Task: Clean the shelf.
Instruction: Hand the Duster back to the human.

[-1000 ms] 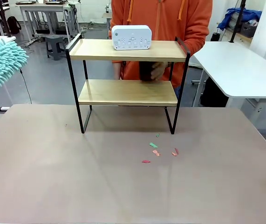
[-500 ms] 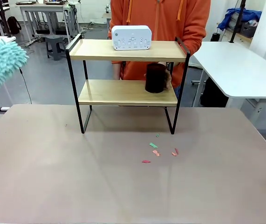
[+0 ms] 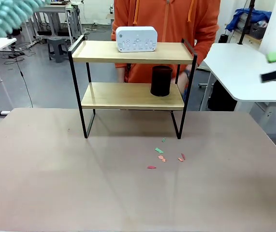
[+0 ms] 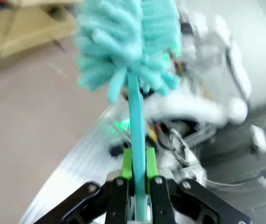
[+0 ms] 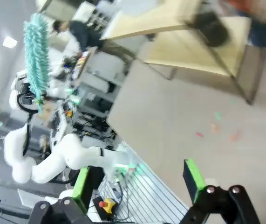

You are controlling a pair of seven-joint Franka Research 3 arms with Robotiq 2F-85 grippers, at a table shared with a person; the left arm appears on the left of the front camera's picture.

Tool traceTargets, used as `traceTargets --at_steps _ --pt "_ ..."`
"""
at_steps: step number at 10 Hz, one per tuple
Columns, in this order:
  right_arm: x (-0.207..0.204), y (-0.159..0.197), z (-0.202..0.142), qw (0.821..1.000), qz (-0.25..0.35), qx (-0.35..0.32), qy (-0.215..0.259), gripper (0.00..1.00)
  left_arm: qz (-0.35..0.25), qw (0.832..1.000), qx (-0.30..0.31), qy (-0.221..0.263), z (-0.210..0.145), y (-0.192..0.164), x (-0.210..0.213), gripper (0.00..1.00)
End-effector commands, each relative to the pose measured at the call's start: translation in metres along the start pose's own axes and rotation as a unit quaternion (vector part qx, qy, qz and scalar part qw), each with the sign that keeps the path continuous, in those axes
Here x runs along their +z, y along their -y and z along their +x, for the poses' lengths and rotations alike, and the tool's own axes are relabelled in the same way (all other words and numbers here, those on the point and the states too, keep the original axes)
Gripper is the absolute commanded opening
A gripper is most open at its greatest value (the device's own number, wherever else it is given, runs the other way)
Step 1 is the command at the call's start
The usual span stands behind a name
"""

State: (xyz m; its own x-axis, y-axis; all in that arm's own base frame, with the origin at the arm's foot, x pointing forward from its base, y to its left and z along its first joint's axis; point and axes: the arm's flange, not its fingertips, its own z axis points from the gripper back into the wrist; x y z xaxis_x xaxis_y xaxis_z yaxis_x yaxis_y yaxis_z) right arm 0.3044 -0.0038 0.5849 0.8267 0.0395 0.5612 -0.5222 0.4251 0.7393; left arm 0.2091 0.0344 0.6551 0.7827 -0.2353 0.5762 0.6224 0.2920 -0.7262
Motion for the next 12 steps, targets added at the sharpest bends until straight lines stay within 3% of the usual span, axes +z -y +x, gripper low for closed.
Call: traceTargets --at_steps 1,2,3,4,5,6,8,10,12 --pt "0.006 0.021 -0.037 0.999 0.037 0.003 -0.008 1.00 -0.078 0.978 -0.006 -0.195 -0.007 -0.028 -0.011 0.12" --pt "0.000 0.000 0.000 1.000 0.000 0.000 0.000 1.00 0.019 0.971 -0.003 -0.239 -0.019 -0.035 -0.011 0.12" --pt "0.000 0.000 0.000 1.000 0.000 0.000 0.000 1.00 -0.055 0.996 0.000 -0.068 -0.009 -0.007 -0.013 0.12" --pt "-0.011 0.001 -0.011 1.000 0.020 0.001 -0.009 1.00 -0.055 0.996 0.000 -0.068 -0.009 -0.007 -0.013 0.12" --pt "-0.022 0.006 -0.004 1.000 0.023 -0.003 -0.021 1.00 -0.060 0.986 0.027 -0.152 -0.019 -0.027 -0.023 0.12" --pt "-0.045 0.002 0.013 0.997 0.052 0.020 -0.059 1.00 -0.067 0.976 0.018 -0.206 -0.008 -0.025 -0.048 0.12" --pt "-0.082 -0.018 0.045 0.992 0.102 0.042 -0.062 1.00 -0.106 0.950 0.000 -0.295 0.006 -0.021 -0.090 0.12" --pt "-0.119 -0.033 0.049 0.989 0.110 0.044 -0.093 1.00 -0.143 0.927 -0.007 -0.346 0.015 -0.022 -0.123 0.12" --pt "-0.152 -0.046 0.044 0.977 0.139 0.030 -0.159 1.00 -0.155 0.903 -0.025 -0.400 0.024 -0.019 -0.156 0.12"
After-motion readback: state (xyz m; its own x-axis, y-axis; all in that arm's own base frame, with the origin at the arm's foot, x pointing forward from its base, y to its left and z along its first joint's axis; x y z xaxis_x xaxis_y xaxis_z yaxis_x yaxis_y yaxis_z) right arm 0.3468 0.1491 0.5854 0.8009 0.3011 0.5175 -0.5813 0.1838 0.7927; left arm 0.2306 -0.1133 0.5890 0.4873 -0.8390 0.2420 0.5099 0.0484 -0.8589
